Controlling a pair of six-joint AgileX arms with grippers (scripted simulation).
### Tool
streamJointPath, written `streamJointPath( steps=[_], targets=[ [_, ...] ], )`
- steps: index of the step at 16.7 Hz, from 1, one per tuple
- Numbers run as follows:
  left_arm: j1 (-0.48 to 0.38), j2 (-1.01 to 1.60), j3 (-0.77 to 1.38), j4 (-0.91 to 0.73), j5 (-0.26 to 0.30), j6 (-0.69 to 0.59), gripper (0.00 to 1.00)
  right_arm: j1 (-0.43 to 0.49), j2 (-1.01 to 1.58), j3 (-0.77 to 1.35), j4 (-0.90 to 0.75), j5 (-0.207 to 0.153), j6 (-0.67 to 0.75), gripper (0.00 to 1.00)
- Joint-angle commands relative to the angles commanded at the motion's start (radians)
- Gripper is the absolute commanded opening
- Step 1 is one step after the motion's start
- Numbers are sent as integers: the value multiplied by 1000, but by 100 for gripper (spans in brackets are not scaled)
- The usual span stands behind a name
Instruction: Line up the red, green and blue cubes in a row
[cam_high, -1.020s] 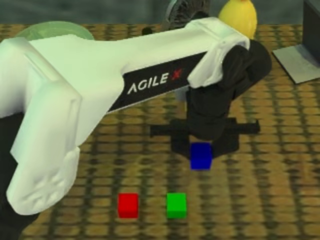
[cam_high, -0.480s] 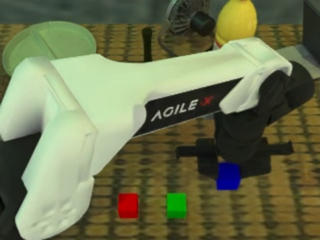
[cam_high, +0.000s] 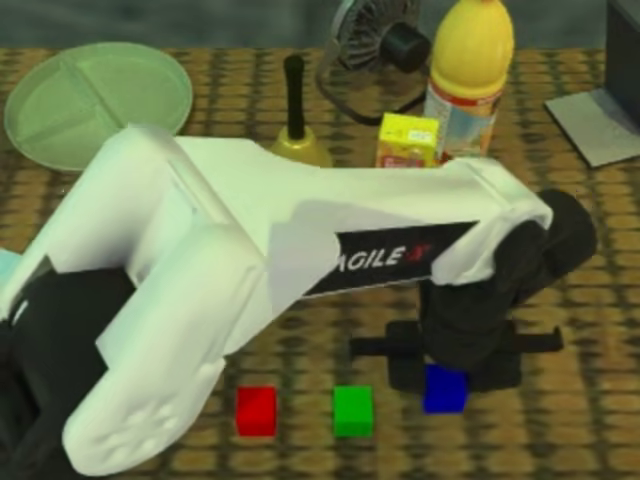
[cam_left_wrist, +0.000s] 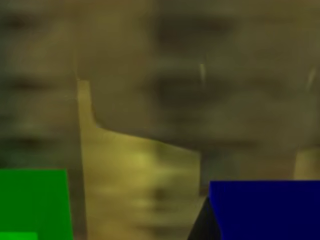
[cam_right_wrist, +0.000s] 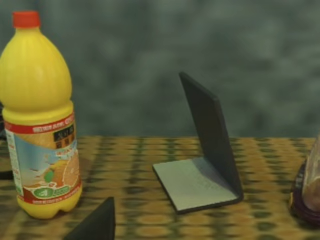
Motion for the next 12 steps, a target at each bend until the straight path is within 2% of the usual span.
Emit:
streamJointPath(
  steps=[4, 12],
  targets=[
    [0, 2, -4, 4, 0, 0, 0, 0, 0, 0, 0, 0, 0, 100],
    [0, 2, -4, 4, 0, 0, 60, 0, 0, 0, 0, 0, 0, 100]
  ],
)
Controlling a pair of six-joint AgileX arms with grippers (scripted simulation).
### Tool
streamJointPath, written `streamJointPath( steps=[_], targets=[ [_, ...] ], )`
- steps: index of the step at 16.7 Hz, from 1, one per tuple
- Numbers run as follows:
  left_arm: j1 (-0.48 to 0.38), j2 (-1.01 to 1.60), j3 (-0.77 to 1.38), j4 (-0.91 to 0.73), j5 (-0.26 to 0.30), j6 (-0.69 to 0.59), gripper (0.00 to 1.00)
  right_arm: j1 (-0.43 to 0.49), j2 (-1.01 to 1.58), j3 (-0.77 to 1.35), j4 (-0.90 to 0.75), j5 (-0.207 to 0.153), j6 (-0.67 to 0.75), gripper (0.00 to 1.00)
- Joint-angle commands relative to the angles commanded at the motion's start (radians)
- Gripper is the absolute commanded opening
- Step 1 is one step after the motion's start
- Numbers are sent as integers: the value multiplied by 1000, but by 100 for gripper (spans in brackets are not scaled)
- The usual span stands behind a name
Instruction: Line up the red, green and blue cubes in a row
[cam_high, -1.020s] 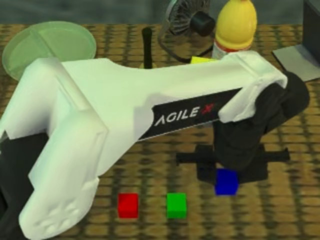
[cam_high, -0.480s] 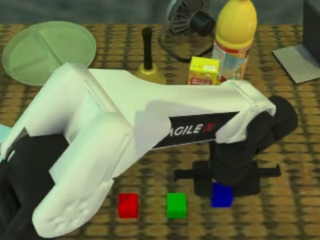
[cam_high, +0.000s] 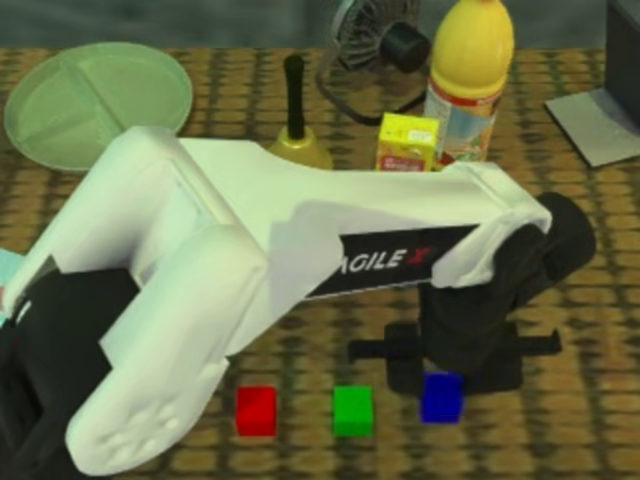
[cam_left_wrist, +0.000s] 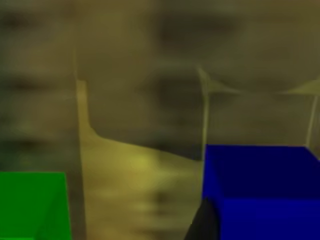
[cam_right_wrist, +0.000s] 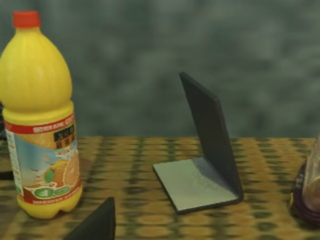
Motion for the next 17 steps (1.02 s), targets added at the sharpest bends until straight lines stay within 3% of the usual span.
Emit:
streamJointPath(
  steps=[5, 17],
  targets=[
    [0, 0, 0, 0, 0, 0, 98, 0, 0, 0, 0, 0, 0, 100],
    [3, -9, 32, -41, 0, 0, 100, 0, 0, 0, 0, 0, 0, 100]
  ],
)
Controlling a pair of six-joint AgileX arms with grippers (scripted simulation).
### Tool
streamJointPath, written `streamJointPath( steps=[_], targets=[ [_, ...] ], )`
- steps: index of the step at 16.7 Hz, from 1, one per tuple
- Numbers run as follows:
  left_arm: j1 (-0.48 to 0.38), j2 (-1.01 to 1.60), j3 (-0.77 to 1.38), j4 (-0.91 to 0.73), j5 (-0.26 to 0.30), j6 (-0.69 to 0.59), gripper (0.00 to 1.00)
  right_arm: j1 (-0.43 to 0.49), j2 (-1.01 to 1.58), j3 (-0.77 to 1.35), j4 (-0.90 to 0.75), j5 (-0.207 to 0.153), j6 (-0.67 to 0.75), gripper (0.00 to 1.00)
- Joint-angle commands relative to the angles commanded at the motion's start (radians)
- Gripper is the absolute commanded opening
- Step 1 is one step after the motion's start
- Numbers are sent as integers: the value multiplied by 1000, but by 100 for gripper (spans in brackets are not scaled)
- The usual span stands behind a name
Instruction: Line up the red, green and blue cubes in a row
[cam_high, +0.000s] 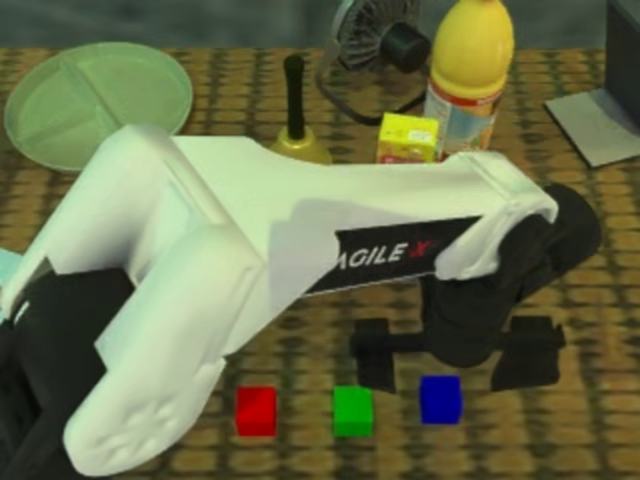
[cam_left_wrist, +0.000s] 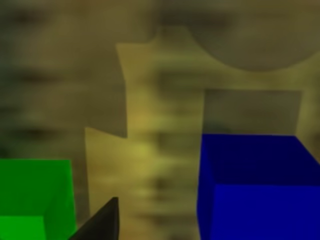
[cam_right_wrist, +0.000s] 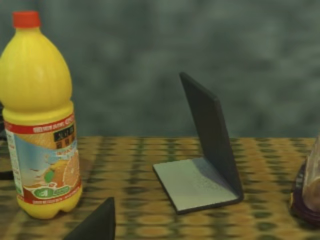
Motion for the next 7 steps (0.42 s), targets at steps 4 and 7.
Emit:
streamJointPath(
  steps=[4, 7],
  targets=[
    [10, -34, 96, -140, 0, -4, 100, 0, 0, 0, 0, 0, 0, 100],
    [16, -54, 141, -196, 0, -4, 100, 0, 0, 0, 0, 0, 0, 100]
  ],
)
